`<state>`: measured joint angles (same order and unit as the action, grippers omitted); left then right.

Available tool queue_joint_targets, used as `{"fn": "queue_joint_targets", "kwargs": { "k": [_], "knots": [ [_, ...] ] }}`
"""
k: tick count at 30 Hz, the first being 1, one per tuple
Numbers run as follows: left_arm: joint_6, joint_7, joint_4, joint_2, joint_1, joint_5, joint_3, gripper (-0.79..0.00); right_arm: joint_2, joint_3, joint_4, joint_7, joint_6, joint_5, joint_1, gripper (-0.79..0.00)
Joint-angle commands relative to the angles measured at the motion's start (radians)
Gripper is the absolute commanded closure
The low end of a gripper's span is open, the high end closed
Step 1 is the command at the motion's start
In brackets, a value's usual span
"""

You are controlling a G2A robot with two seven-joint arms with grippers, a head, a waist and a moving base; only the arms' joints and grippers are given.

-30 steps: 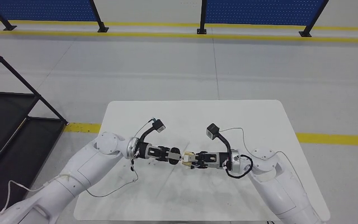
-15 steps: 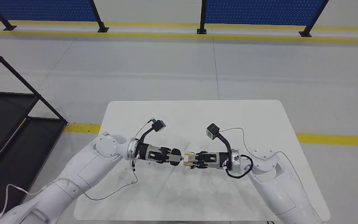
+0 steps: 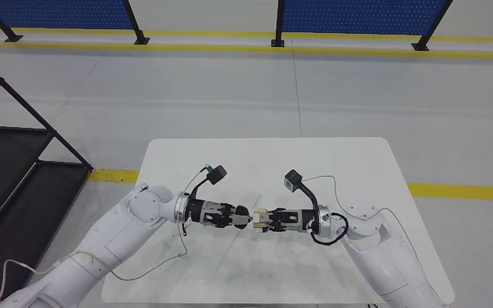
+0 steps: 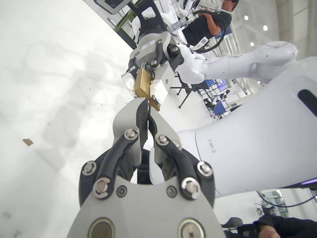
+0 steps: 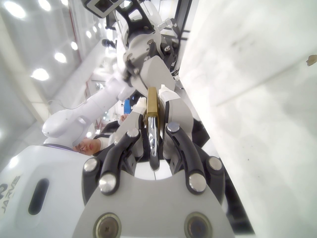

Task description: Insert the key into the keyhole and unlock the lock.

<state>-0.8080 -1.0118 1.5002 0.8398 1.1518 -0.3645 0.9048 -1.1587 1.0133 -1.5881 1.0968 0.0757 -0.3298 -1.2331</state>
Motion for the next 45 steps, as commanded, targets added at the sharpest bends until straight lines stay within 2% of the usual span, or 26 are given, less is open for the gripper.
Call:
{"fn": "queue_joint_targets", "kwargs": {
  "k": [1, 11, 25, 45],
  "knots": [
    [-0.01, 0.016, 0.005, -0.001, 0.008, 0.027, 0.008, 0.0, 0.0, 0.0, 0.0, 0.0, 0.0, 0.0, 0.0, 0.0],
    [-0.054, 0.101, 0.052, -0.005, 0.049, 0.164, 0.051, 0.0, 0.0, 0.0, 0.0, 0.0, 0.0, 0.0, 0.0, 0.0],
    [-0.108, 0.288, 0.127, -0.008, 0.127, 0.431, 0.125, 0.0, 0.0, 0.0, 0.0, 0.0, 0.0, 0.0, 0.0, 0.0],
    [-0.089, 0.584, 0.243, 0.0, 0.248, 0.857, 0.217, 0.0, 0.0, 0.0, 0.0, 0.0, 0.0, 0.0, 0.0, 0.0]
  ]
}}
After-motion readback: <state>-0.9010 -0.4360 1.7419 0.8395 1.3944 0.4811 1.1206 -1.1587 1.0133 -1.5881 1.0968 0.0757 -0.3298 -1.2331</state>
